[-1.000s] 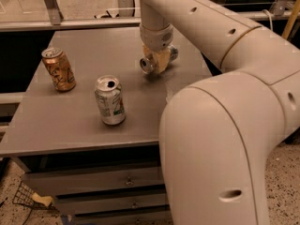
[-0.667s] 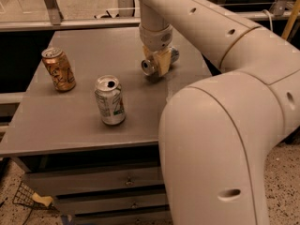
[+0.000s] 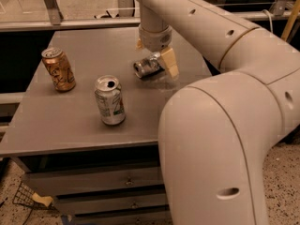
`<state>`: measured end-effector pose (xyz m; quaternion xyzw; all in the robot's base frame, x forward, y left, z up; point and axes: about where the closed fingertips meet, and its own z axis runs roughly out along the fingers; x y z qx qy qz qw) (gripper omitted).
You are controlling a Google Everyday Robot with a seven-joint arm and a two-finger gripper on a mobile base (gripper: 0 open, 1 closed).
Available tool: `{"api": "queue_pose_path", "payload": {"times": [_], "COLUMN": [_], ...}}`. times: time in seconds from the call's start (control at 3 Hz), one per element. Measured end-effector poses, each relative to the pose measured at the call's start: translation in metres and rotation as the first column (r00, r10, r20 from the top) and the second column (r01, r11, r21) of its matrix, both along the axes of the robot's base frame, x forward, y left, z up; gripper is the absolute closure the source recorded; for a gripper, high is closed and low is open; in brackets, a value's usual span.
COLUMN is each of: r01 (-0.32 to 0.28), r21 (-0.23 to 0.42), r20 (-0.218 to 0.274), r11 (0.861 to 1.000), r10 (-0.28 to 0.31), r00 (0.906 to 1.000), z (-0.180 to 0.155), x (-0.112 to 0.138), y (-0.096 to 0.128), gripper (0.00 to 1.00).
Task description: Knock redbull can over
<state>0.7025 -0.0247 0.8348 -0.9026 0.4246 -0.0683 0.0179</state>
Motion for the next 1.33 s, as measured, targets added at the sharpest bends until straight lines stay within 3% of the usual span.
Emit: {"api": "queue_pose_path", "payload": {"times": [0.33,0.67,1.0,1.33], "r01": [0.0,0.061,0.124,0.227], "r21": [0.0,0.088,0.155,0.23], "r20": [0.0,0.034,0.068,0.068], "r11": [1.0,0.994,0.98,0.946], "r10": [0.0,-0.064,-0.136,-0.249], "r00": [1.0,0.9974,0.9884,0.9662], "z": [0.0,0.015,0.034,0.049], "x": [0.0,-0.003,-0.01,-0.023], "y": [0.0,-0.024,-0.052,-0.09], "gripper": [0.0,0.0,0.0,0.0]}}
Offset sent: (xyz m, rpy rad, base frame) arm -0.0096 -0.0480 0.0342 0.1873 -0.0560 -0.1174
